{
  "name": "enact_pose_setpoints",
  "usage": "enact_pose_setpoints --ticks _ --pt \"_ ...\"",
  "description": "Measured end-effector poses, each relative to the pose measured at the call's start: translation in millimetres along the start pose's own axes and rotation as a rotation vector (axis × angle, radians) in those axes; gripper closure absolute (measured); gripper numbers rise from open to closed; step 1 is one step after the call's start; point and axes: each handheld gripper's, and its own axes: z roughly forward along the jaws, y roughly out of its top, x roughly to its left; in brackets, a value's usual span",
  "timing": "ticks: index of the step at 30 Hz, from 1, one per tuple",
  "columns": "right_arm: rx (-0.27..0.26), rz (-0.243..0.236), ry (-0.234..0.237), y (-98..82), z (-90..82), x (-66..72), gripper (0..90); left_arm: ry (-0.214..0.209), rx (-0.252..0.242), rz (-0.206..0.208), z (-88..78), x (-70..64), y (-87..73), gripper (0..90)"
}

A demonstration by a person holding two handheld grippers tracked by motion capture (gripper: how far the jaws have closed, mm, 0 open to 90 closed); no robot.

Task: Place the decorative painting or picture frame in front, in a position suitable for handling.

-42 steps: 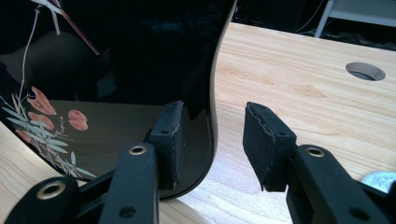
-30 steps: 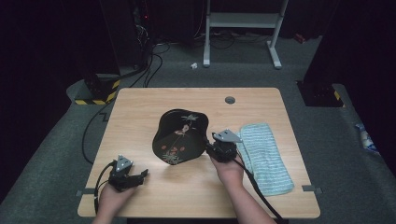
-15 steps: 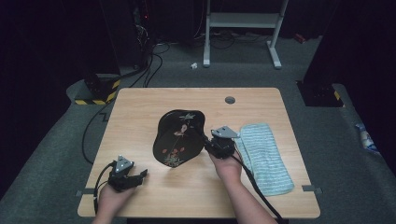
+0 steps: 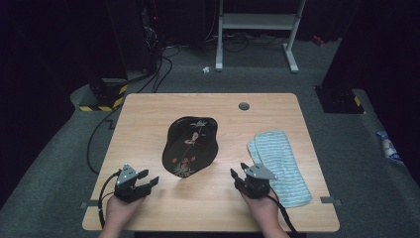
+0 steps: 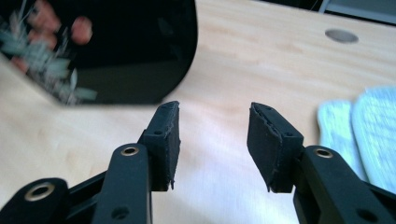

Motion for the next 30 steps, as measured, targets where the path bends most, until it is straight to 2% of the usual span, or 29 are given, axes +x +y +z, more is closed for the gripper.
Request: enact_pose_setpoints --ticks 3,7,11,15,17,19,25,30 --pt "0.006 0.007 0.002 -15.0 -17.1 -2.2 52.4 -0.057 -0.052 -0.002 1.9 -7.6 7.1 41.7" --pt "0.014 0.005 0.002 -31.2 -30.5 -6.1 53.3 -0.082 -0.071 0.025 4.2 -17.9 16.9 39.6" --pt "0.018 0.009 0.006 -35.0 -32.4 -9.4 52.6 -0.081 -0.086 0.039 3.1 -24.1 29.5 38.4" --pt "0.023 0.005 0.012 -35.9 -33.0 -9.9 51.2 -0.052 -0.105 0.064 5.8 -28.4 43.2 38.3" --pt "0.022 -0.009 0.006 -36.4 -34.4 -9.1 50.8 -0.037 -0.117 0.064 8.6 -31.0 49.3 38.3" --pt "0.02 -0.014 0.003 -36.6 -35.3 -9.5 50.2 -0.048 -0.126 0.056 13.4 -32.5 53.1 38.9" --pt "0.02 0.0 -0.005 -37.3 -36.3 -10.9 49.3 -0.06 -0.138 0.022 22.3 -33.3 52.9 49.2" --pt "0.032 0.014 -0.012 -39.9 -34.3 -14.3 49.1 -0.062 -0.147 0.045 20.0 -36.3 50.3 58.1"
